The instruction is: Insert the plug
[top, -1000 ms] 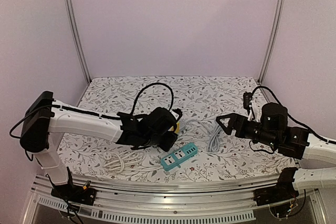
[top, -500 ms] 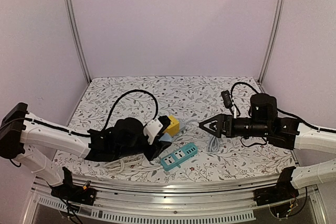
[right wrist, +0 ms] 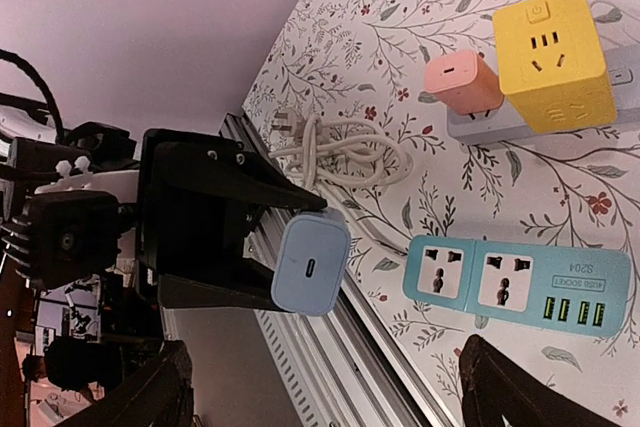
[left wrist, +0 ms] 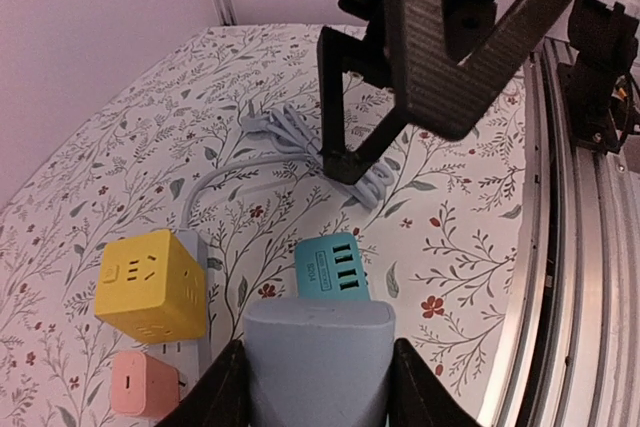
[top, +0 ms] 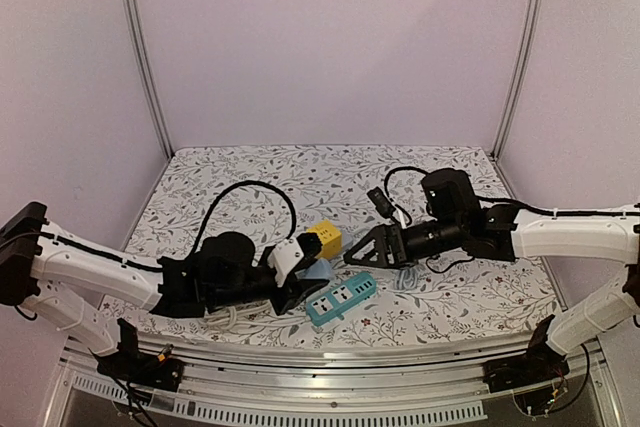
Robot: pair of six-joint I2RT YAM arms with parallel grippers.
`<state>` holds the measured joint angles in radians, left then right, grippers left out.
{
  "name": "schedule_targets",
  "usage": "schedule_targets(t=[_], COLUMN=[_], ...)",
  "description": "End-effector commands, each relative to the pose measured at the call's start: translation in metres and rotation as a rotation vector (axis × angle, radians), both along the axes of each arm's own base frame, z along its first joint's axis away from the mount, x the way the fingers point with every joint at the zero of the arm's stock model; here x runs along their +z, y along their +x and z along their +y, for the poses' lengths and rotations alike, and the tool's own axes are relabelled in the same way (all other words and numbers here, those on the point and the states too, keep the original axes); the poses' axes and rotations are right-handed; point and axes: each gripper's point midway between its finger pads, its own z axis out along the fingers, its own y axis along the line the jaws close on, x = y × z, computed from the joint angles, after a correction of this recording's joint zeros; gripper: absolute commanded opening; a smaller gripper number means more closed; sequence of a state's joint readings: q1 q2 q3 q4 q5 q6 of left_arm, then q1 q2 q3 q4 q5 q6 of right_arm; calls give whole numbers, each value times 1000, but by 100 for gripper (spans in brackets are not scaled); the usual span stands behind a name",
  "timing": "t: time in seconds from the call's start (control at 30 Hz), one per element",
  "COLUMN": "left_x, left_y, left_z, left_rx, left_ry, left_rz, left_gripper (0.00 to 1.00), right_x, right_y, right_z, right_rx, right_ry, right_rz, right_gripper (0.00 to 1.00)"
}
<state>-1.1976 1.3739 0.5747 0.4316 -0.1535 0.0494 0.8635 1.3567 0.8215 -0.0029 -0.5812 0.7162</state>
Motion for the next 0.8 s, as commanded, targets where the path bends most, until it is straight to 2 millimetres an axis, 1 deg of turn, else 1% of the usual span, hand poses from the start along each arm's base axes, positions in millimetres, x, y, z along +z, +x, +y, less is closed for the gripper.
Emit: schedule_targets(t=[0.0, 0.03, 0.13, 0.33, 0.5, 0.77], left_x=[14, 15, 17, 19, 20, 12], left_y=[-9, -9, -13, -18, -16, -7], left_z=[-4, -4, -7, -9, -9, -13], left_rx=[-45, -46, -65, -86, -75, -41], left_ry=[-30, -31, -31, -28, -12, 31], left_rz=[-58, -60, -63, -84, -111, -130], left_gripper=[0, 0, 0, 0, 0, 0], right_x=[-9, -15, -23, -28, -36, -43], right_y=[-2, 0, -1, -2, 1, -1], right_z=[8, 10, 15, 24, 30, 35], right_rx=[43, 44, 67, 96, 96, 126], right_ry=[-34, -50, -61, -65, -88, -96], right_rz=[62, 79, 120, 175, 218, 254], right_gripper=[90, 90, 90, 86, 83, 77])
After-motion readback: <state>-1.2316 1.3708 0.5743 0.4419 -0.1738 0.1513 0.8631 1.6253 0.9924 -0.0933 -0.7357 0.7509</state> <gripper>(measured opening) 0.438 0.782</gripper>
